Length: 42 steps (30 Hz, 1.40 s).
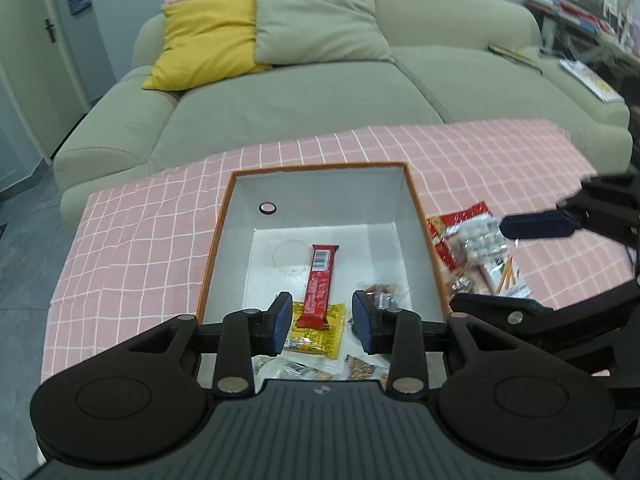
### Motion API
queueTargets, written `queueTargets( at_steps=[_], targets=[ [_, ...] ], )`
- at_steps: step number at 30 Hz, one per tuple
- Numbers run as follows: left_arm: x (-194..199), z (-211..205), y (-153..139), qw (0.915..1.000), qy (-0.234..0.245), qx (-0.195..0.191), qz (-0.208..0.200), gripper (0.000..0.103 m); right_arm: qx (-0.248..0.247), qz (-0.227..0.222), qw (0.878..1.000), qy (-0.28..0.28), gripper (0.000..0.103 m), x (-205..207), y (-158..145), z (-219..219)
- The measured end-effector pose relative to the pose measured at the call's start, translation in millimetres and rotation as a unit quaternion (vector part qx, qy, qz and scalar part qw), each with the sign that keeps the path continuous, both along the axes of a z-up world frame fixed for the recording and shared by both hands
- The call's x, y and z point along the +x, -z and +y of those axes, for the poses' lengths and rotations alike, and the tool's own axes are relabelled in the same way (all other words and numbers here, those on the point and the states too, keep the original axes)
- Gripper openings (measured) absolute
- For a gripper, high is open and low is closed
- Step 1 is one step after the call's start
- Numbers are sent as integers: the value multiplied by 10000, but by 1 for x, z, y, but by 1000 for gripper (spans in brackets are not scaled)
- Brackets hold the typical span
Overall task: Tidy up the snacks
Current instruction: 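Lift both tools out of the box and move back over the remaining snacks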
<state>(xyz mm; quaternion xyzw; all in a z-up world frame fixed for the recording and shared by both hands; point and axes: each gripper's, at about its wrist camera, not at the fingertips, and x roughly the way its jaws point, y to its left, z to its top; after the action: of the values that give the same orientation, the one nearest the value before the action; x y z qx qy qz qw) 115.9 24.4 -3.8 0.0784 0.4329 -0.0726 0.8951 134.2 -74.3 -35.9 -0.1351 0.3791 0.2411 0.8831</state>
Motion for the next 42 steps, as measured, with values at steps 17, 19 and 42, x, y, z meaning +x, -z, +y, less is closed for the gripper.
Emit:
queueTargets(
  at_steps=[17, 19, 42],
  targets=[
    [-43, -64, 4, 9983, 490, -295, -104, 48, 554, 140, 9904, 1259, 62, -42, 16, -76],
    [-45, -76, 5, 9973, 649, -318, -141, 48, 575, 133, 9882, 1415, 62, -45, 20, -88],
    [-38, -158, 64, 9942, 818, -698, -9, 48, 266, 384, 9728, 2270, 62, -56, 83, -175]
  ],
)
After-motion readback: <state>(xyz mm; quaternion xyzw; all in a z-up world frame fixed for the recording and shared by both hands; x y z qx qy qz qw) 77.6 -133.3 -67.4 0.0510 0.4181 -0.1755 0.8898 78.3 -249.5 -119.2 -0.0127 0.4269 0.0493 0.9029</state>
